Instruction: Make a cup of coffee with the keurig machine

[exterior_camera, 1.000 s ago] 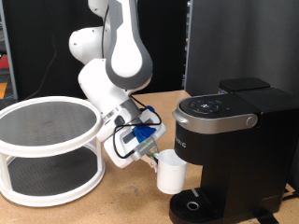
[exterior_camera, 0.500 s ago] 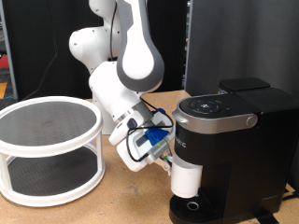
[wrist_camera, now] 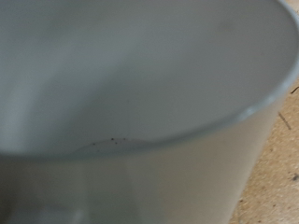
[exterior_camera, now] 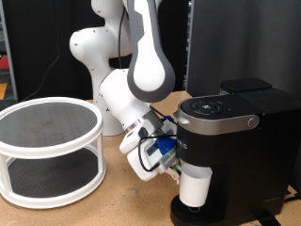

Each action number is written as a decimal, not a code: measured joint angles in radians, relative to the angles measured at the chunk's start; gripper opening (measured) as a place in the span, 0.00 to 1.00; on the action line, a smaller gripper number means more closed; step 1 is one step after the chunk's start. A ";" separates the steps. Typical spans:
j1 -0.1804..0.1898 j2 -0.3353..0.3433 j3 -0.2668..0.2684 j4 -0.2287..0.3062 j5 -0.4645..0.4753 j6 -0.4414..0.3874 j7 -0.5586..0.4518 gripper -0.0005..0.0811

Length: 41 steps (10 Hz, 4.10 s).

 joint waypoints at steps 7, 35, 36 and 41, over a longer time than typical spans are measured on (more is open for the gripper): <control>0.002 0.071 0.015 0.005 0.104 -0.009 -0.107 0.08; -0.137 -0.462 -0.102 -0.211 -0.631 -0.318 0.539 0.99; -0.137 -0.495 -0.107 -0.208 -0.626 -0.337 0.549 0.99; -0.138 -0.669 -0.102 -0.192 -0.715 -0.351 0.736 0.99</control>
